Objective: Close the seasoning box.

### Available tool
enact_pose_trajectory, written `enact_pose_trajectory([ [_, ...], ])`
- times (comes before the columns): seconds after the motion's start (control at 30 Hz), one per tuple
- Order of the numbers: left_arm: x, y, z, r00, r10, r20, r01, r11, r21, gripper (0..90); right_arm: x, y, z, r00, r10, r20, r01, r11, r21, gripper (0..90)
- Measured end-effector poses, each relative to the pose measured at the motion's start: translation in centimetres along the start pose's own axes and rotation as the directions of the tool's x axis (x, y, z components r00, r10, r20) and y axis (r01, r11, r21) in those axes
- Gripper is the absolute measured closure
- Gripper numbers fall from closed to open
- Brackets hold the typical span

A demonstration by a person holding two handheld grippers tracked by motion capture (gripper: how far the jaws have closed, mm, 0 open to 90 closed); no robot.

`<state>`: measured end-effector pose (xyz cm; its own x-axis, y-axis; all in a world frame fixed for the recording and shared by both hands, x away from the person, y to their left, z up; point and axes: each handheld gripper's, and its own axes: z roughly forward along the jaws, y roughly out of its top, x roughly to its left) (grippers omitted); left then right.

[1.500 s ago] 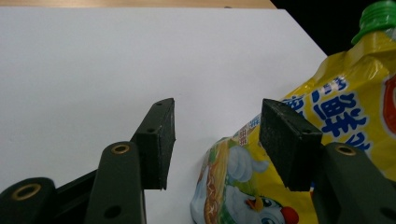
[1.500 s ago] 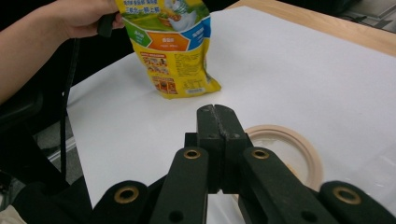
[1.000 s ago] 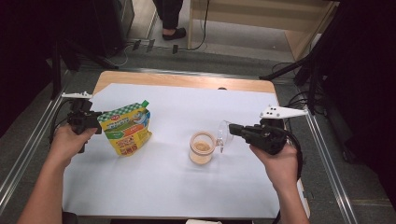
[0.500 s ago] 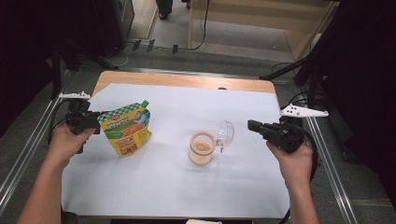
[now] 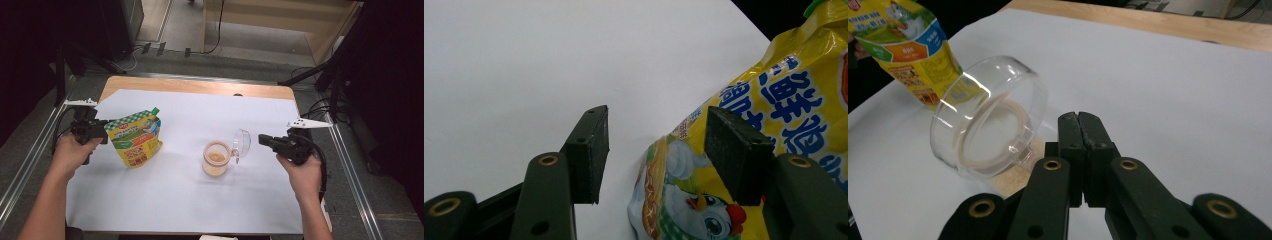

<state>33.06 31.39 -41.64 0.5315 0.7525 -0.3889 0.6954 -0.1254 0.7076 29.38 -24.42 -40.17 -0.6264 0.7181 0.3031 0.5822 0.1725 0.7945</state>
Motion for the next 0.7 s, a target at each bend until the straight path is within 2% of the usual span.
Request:
enact_pose_trajectory([
  [0.3,-0.1,0.0,0.1,1.0000,0.005,-0.002,-0.005,1.0000,0.003,44.0,0.9,-0.4,2.4,0.9996,-0.018,-0.023,0.019,0.999,0.042,89.9],
  [0.7,0.1,0.0,-0.2,1.0000,-0.004,-0.003,0.004,1.0000,-0.008,43.7,1.5,-0.5,3.2,0.9986,-0.030,-0.043,0.032,0.998,0.046,89.5],
])
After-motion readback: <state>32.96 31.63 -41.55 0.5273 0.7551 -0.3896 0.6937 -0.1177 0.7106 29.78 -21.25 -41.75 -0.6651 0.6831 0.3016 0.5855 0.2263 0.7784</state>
